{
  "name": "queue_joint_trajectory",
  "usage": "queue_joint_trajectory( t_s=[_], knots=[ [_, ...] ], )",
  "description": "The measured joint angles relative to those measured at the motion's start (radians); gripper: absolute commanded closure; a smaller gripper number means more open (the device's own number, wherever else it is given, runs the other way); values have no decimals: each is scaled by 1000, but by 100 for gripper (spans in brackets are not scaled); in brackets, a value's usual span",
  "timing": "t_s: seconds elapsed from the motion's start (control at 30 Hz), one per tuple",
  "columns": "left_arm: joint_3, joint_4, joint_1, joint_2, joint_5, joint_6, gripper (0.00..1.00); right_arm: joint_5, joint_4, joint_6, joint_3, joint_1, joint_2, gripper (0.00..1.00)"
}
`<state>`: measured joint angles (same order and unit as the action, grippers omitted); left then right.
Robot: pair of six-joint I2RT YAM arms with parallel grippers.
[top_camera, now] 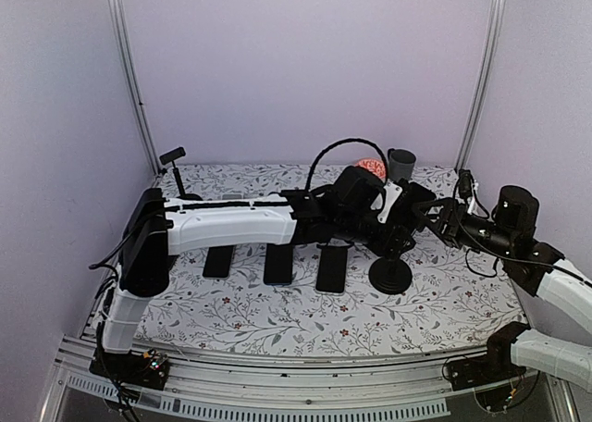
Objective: Remove the phone from the phone stand
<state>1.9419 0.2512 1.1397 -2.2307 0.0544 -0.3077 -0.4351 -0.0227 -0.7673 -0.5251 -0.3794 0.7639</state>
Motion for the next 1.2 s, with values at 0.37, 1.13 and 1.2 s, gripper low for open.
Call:
queue_joint_trajectory(
  t_s=[0.37, 1.13, 1.2],
  knots=[
    [-36, -39, -3, 14, 2, -4, 51, -149, -41, 7, 42, 80, 31, 47],
    [-77, -87, -10, 28, 8, -19, 62, -199, -95, -1, 98, 98, 18, 78],
    [-77, -89, -11, 28, 7, -23, 64, -200, -97, 4, 98, 99, 18, 85]
  ],
)
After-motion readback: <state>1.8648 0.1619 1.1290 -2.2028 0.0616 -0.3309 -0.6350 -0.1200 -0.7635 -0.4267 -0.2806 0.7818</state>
